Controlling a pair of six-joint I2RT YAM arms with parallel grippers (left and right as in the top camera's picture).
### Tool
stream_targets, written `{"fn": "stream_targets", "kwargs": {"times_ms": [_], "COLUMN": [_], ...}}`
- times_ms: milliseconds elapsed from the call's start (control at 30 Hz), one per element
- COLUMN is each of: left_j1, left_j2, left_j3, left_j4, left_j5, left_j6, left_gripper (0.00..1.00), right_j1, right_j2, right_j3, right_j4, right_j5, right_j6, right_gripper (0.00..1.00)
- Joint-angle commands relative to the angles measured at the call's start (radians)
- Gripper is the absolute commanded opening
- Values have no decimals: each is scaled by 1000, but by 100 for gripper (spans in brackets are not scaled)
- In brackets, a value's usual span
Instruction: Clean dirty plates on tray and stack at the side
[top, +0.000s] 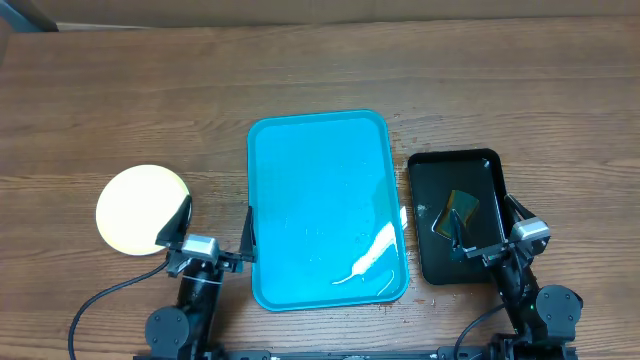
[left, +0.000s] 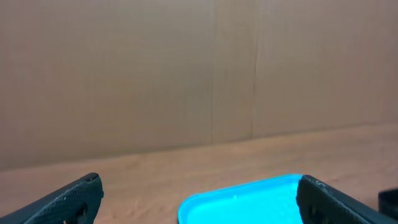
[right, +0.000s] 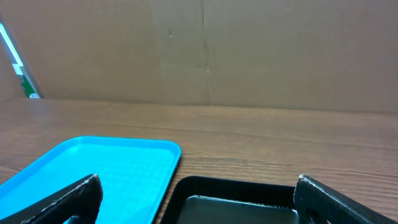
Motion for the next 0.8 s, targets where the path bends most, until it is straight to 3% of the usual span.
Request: {"fn": "stream_targets", "kwargs": {"times_ms": [0,133,300,767], "left_j1": [5,5,5,5], "left_j2": [-12,-12,-11,-2], "left_j3": [-7,-7,-7,-7], "left_j4": [17,-46,-246,-237], "left_j5": [4,4,0,-7], "left_j6": [-2,-2,-2,-2], "left_gripper": [100,100,100,100], "right_j1": [-5,-5,-5,-5], "right_j2": [-7,-7,-7,-7], "right_j3": [-10,-10,-10,-10], "right_j4": [5,5,5,5], "right_j5": [11,11,11,11], "right_j6": [-1,-1,-1,-1], "right_gripper": [100,100,100,100]}}
